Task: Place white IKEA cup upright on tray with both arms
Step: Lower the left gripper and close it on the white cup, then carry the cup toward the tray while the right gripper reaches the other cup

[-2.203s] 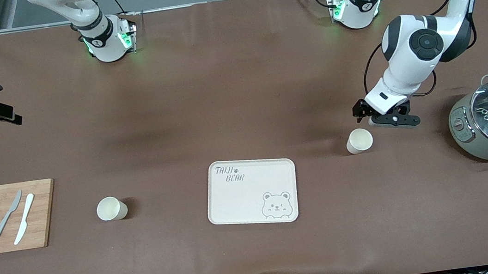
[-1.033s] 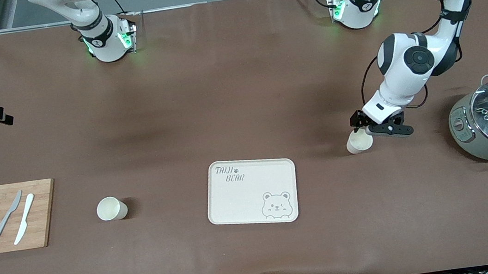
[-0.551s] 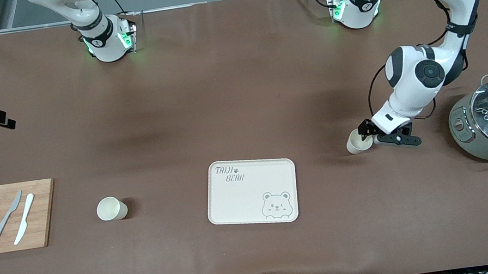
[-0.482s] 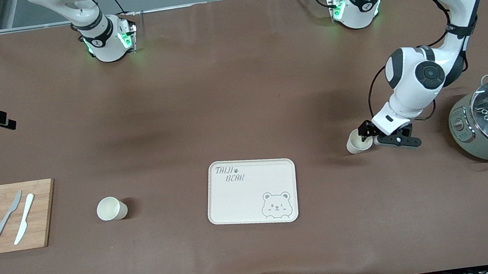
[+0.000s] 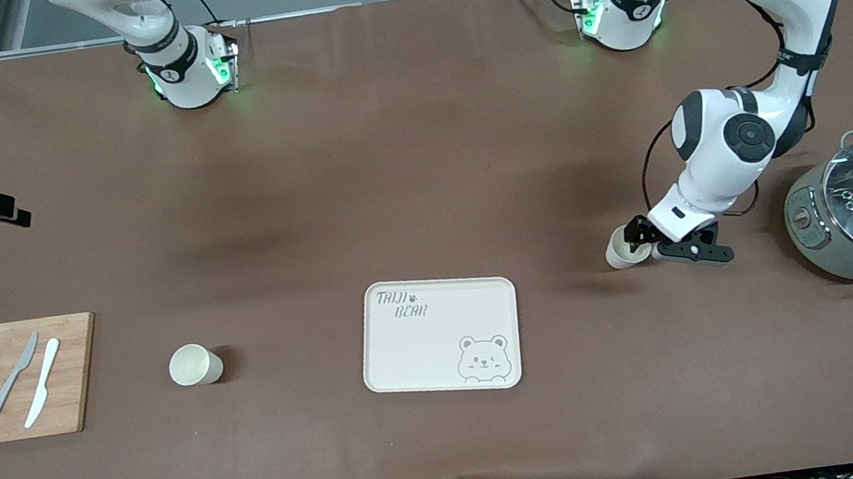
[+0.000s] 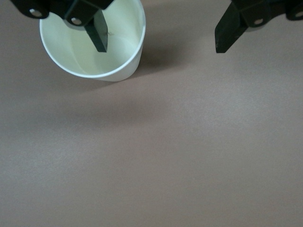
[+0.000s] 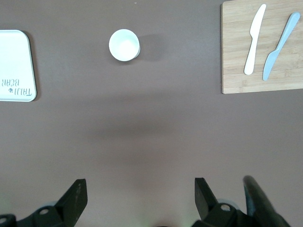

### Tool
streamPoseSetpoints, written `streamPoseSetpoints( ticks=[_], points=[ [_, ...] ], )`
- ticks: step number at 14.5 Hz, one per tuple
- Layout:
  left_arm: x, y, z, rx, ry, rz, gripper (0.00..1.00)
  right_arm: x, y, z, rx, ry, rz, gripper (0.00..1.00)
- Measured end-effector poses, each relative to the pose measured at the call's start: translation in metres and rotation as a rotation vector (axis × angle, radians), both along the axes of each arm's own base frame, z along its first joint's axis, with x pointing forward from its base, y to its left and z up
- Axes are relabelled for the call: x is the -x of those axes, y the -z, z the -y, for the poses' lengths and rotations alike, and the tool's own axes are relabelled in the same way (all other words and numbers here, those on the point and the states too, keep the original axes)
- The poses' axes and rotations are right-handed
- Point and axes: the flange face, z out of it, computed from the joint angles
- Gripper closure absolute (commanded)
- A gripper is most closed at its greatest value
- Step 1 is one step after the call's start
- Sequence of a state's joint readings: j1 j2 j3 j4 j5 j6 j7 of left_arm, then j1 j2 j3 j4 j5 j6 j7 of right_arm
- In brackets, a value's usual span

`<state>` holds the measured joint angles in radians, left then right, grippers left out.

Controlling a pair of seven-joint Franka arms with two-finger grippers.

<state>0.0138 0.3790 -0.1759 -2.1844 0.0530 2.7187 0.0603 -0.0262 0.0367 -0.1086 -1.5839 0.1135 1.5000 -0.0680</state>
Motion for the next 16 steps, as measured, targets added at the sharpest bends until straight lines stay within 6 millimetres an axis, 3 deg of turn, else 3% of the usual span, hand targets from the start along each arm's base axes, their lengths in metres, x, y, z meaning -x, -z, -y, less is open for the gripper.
streamPoseSetpoints(
  ticks=[11, 12, 13, 14, 16],
  points=[
    [-0.0024, 0.0045, 0.0019, 0.001, 0.02, 0.003, 0.0, -0.0002, 0.0057, -0.0004, -0.001, -0.001, -0.01, 0.0],
    [-0.0024, 0.005, 0.0019, 0.001, 0.02, 0.002, 0.11, -0.0003, 0.0063, -0.0008, -0.001, -0.001, -0.01, 0.0],
    [-0.0023, 0.0053, 0.0019, 0.001, 0.02, 0.001, 0.61, -0.0005, 0.0067, -0.0012, -0.001, -0.002, -0.009, 0.0],
    [-0.0023, 0.0055, 0.0019, 0.001, 0.019, 0.001, 1.0, -0.0008, 0.0071, -0.0016, -0.001, -0.002, -0.008, 0.0],
    [-0.0022, 0.0058, 0.0013, 0.002, 0.011, 0.0, 1.0, -0.0011, 0.0077, -0.0021, -0.001, -0.003, -0.007, 0.0]
  ],
)
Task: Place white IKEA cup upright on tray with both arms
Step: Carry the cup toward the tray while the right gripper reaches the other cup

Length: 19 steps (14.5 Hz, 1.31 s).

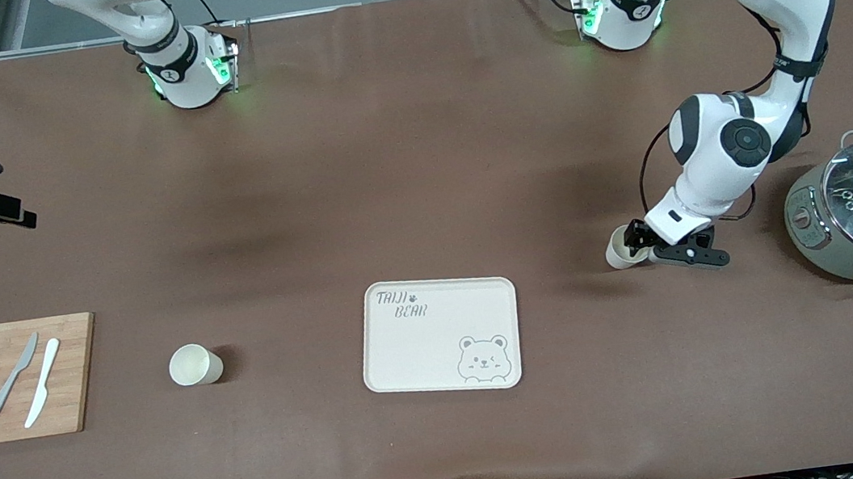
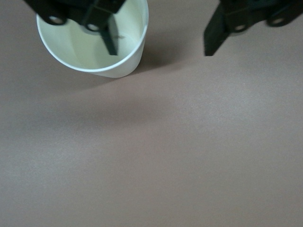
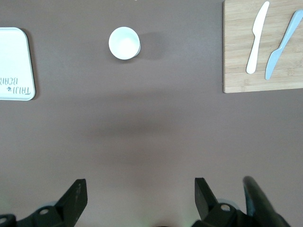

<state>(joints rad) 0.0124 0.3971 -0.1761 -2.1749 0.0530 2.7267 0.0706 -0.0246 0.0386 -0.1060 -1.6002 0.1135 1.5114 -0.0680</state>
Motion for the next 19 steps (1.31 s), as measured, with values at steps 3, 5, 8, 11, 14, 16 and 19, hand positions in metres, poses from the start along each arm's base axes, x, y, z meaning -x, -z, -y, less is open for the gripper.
streamPoseSetpoints(
  ticks=[3, 5, 8, 11, 14, 16, 19],
  points=[
    [0.0, 0.0, -0.001, 0.0, -0.002, -0.001, 1.0, -0.003, -0.001, -0.005, 0.002, -0.007, 0.018, 0.0],
    [0.0, 0.001, -0.001, 0.0, -0.003, -0.001, 1.0, -0.011, 0.001, -0.015, 0.008, -0.019, 0.05, 0.0],
    [-0.001, -0.003, 0.002, 0.004, -0.009, 0.006, 1.0, -0.032, 0.019, -0.037, 0.017, -0.034, 0.085, 0.0],
    [-0.002, -0.004, 0.002, 0.004, -0.009, 0.007, 1.0, -0.06, 0.057, -0.053, 0.025, -0.053, 0.075, 0.0],
    [-0.003, -0.005, 0.003, 0.005, -0.013, 0.01, 1.0, -0.091, 0.099, -0.055, 0.039, -0.048, 0.101, 0.0],
    [-0.008, -0.011, 0.005, 0.012, -0.031, 0.025, 1.0, -0.105, 0.13, -0.059, 0.047, -0.05, 0.106, 0.0],
    [-0.023, -0.031, 0.019, 0.022, -0.06, 0.04, 1.0, -0.123, 0.177, -0.074, 0.057, -0.067, 0.11, 0.0]
  ],
)
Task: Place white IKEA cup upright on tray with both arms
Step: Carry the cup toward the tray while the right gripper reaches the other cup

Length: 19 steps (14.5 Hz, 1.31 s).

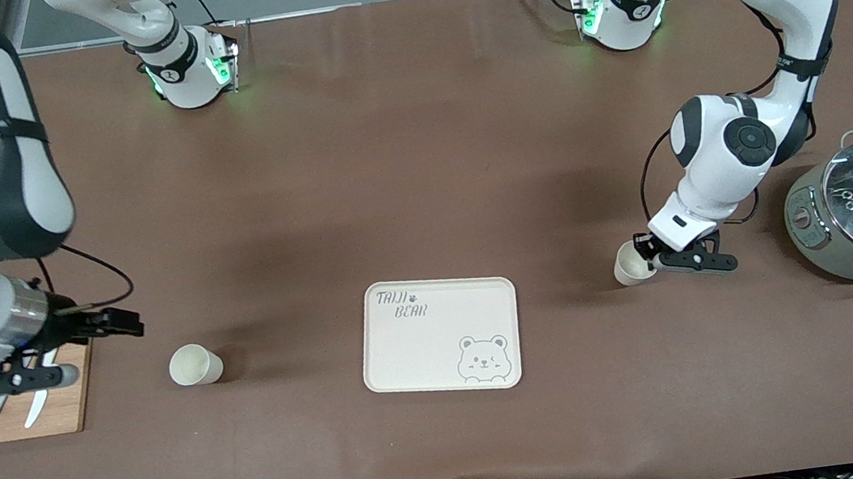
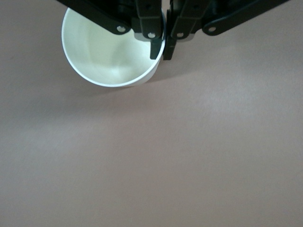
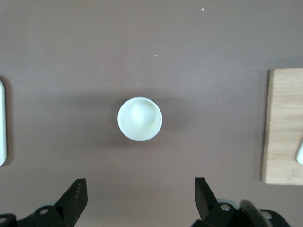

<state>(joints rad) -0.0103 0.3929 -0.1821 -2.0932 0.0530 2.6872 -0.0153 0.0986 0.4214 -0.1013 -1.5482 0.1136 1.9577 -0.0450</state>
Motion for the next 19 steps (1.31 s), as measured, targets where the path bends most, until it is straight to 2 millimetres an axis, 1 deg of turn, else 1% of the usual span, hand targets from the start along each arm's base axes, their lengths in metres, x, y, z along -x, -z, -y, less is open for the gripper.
streamPoseSetpoints(
  ticks=[2, 4, 6, 8, 10, 13, 15, 17, 19],
  points=[
    [-0.011, -0.02, 0.022, 0.005, -0.021, -0.018, 1.0, -0.009, 0.032, 0.0, 0.008, 0.002, -0.001, 0.0],
    [-0.022, -0.044, 0.045, 0.012, -0.042, -0.023, 1.0, -0.015, 0.059, 0.001, 0.015, -0.005, -0.008, 0.0],
    [-0.031, -0.061, 0.064, 0.017, -0.059, -0.031, 1.0, -0.018, 0.076, 0.003, 0.019, -0.037, -0.01, 0.0],
    [-0.04, -0.07, 0.084, 0.028, -0.077, -0.036, 1.0, -0.021, 0.087, 0.006, 0.022, -0.067, -0.005, 0.0],
    [-0.045, -0.07, 0.111, 0.038, -0.093, -0.053, 1.0, -0.023, 0.094, 0.009, 0.026, -0.079, 0.006, 0.0],
    [-0.042, -0.068, 0.155, 0.032, -0.107, -0.109, 1.0, -0.025, 0.102, 0.01, 0.029, -0.081, 0.011, 0.0],
    [-0.042, -0.064, 0.175, 0.027, -0.118, -0.138, 1.0, -0.027, 0.112, 0.012, 0.033, -0.081, 0.021, 0.0],
    [-0.039, -0.053, 0.194, 0.029, -0.132, -0.155, 1.0, -0.028, 0.126, 0.013, 0.036, -0.098, 0.016, 0.0],
    [-0.036, -0.046, 0.213, 0.035, -0.146, -0.162, 1.0, -0.03, 0.135, 0.016, 0.038, -0.101, 0.022, 0.0]
  ],
)
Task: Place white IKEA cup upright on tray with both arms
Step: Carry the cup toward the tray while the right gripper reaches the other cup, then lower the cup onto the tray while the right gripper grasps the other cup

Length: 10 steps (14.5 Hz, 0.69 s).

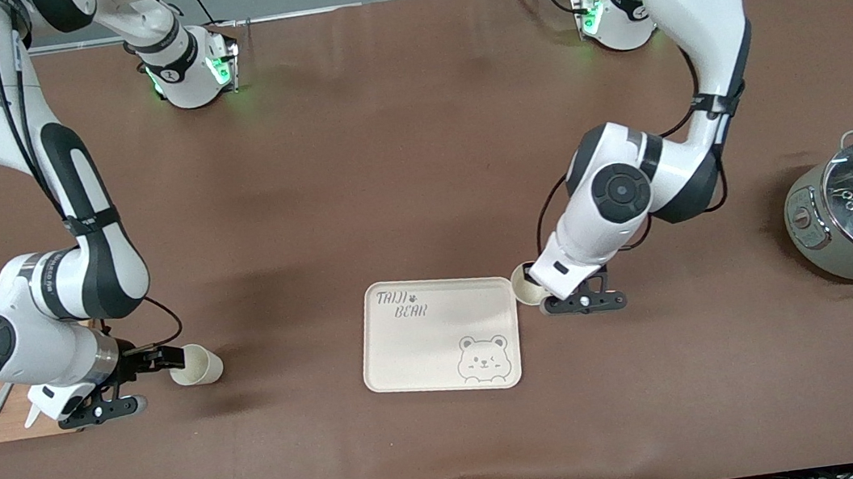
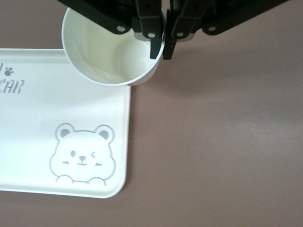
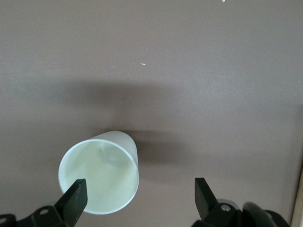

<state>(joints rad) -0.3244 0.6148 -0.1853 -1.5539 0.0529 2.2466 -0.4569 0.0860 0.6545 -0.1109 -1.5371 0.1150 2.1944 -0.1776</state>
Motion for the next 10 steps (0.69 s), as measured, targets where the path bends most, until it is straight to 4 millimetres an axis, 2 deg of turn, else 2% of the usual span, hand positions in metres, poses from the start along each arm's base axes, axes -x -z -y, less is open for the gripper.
streamPoseSetpoints(
  ticks=[6, 10],
  points=[
    [-0.001, 0.014, 0.037, 0.016, -0.019, -0.002, 1.0, -0.003, 0.013, 0.003, 0.001, 0.001, 0.015, 0.0],
    [-0.006, 0.026, 0.053, 0.022, -0.011, 0.004, 1.0, -0.004, 0.034, 0.001, 0.003, -0.002, 0.023, 0.0]
  ],
)
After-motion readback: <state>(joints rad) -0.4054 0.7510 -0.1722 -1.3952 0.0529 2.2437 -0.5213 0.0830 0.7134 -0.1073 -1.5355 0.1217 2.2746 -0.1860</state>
